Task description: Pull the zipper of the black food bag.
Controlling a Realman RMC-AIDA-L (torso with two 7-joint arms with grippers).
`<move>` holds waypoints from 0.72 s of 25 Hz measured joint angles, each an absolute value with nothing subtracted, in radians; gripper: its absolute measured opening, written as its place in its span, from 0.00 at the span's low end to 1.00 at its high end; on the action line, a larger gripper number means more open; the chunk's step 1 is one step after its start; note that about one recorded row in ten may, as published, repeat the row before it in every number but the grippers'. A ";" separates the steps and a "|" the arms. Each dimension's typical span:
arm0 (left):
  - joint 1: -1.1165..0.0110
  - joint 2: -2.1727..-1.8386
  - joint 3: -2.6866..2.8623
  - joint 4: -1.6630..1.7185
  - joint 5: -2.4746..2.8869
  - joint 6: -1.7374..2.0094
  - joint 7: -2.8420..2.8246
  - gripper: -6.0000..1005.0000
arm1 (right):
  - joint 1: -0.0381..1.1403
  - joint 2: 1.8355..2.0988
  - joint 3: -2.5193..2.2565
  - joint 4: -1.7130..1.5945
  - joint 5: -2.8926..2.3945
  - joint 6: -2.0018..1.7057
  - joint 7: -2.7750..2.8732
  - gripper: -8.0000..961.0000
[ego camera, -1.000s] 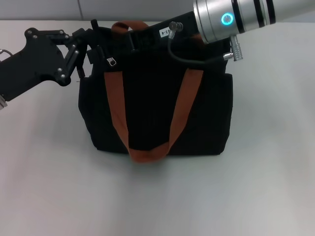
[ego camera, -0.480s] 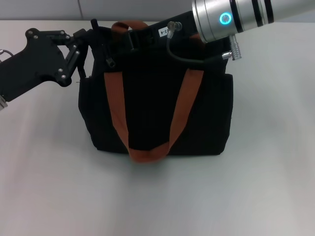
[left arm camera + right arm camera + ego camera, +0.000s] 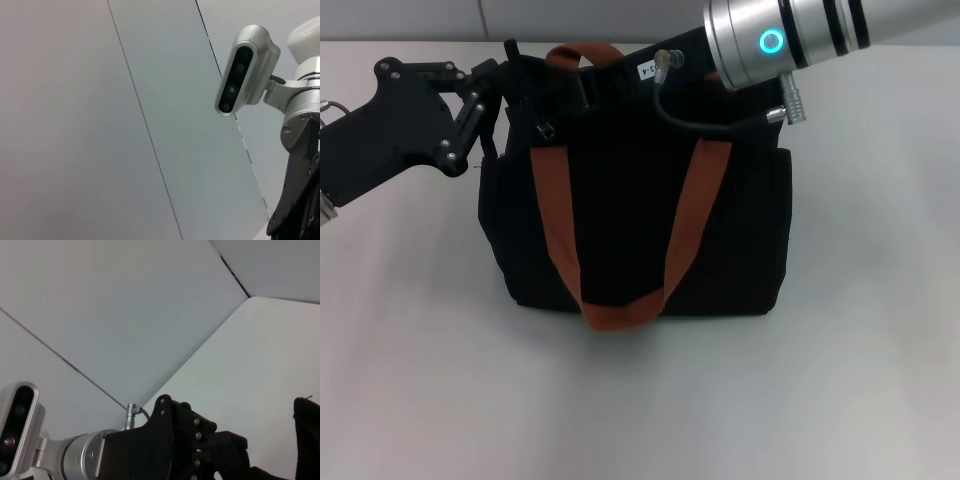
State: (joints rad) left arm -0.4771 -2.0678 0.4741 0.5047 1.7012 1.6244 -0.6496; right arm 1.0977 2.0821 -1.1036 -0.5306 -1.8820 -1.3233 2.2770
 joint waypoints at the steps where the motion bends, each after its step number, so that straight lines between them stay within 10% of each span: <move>1: -0.477 -2.068 0.474 0.505 1.701 1.624 -0.650 0.09 | 1.101 2.083 -1.110 -0.531 -1.882 -1.320 2.285 0.34; 18: -0.470 -2.066 0.466 0.505 1.701 1.637 -0.647 0.10 | 1.067 2.082 -1.170 -0.610 -1.882 -1.307 2.304 0.02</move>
State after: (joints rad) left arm -0.4696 -2.0662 0.4660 0.5047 1.7011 1.6369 -0.6472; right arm 1.0674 2.0816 -1.1700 -0.6105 -1.8822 -1.3071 2.3037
